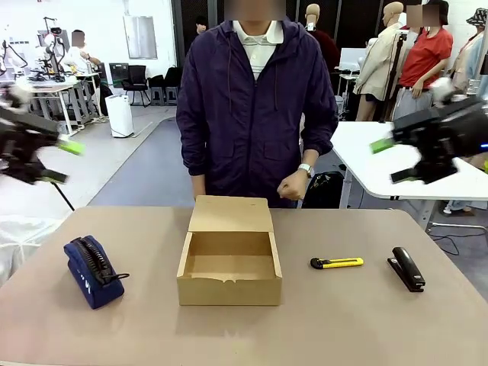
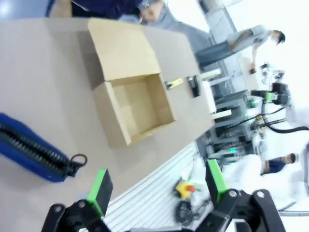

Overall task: Pack the items into the box.
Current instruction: Pick up the item specified by the human and place it in the Mailer Box.

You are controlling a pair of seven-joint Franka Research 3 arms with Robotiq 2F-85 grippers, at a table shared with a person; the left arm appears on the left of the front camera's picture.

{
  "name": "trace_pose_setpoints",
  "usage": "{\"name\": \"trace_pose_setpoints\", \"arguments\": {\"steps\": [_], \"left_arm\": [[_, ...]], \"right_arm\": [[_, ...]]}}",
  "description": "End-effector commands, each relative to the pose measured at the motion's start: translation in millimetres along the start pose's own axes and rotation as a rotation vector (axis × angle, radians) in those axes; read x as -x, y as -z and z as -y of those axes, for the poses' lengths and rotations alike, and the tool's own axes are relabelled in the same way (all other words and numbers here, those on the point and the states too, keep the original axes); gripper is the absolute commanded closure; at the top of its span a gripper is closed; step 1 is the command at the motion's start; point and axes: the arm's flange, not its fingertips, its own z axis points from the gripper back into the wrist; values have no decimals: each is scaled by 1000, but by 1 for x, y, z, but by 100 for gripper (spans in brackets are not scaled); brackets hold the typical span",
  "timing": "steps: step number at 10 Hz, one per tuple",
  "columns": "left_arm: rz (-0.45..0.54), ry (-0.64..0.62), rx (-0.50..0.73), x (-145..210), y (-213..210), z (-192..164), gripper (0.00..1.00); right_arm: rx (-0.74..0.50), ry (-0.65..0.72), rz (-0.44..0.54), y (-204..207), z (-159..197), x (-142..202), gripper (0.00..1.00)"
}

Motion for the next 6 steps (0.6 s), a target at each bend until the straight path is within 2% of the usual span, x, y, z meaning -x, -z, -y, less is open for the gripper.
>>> {"name": "trace_pose_setpoints", "arguments": {"steps": [1, 2, 3, 5, 6], "left_arm": [[136, -89, 156, 13, -51, -42, 0], [225, -133, 203, 26, -78, -62, 0], [273, -189, 196, 47, -96, -84, 0], [319, -270, 201, 70, -107, -120, 0], [327, -283, 113, 74, -101, -131, 0]], "right_arm": [[-40, 122, 152, -43, 46, 19, 0], [-90, 196, 241, -66, 73, 36, 0], [-141, 243, 330, -88, 98, 54, 0], [-120, 310, 476, -111, 123, 85, 0], [-10, 282, 504, -107, 124, 91, 0]]}}
